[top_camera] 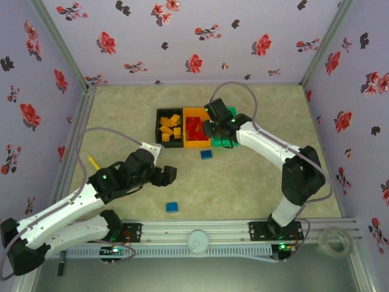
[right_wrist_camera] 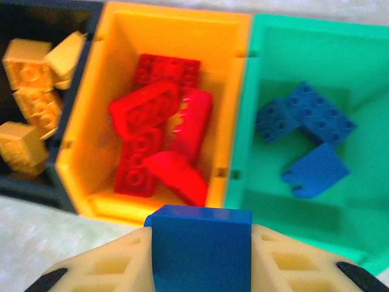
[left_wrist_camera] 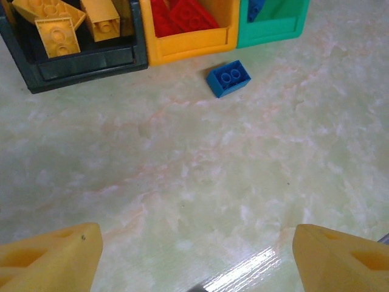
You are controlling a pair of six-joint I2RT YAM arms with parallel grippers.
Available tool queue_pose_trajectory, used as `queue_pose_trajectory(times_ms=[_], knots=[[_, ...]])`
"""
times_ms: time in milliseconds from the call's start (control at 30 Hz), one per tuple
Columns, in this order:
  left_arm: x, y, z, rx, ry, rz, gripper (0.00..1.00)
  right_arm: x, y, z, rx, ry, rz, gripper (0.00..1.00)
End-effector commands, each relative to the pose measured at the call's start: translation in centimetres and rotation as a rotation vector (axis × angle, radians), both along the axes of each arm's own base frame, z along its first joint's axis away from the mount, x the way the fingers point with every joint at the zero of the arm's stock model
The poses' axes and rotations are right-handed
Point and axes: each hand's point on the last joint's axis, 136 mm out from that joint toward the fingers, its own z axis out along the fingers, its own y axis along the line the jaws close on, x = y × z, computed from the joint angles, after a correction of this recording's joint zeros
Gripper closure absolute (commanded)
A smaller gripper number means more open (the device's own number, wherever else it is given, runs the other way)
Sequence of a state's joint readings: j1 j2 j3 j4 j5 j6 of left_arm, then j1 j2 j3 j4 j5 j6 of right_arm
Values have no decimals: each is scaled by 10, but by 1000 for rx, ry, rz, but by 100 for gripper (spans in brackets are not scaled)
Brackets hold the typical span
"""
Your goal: Sort the legos into containers by color
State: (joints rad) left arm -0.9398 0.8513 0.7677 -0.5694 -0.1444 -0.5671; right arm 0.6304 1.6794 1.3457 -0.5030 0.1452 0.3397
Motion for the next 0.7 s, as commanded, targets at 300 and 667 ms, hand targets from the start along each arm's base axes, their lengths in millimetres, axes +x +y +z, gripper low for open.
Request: queue_pose_trajectory(times_ms=[300, 667], knots=[[-5, -15, 21, -38, -58, -72, 18, 53, -48, -4, -17, 39, -80, 60], [-6, -17, 18, -27, -53, -80, 18, 54, -47, -13, -19, 68, -80, 41]])
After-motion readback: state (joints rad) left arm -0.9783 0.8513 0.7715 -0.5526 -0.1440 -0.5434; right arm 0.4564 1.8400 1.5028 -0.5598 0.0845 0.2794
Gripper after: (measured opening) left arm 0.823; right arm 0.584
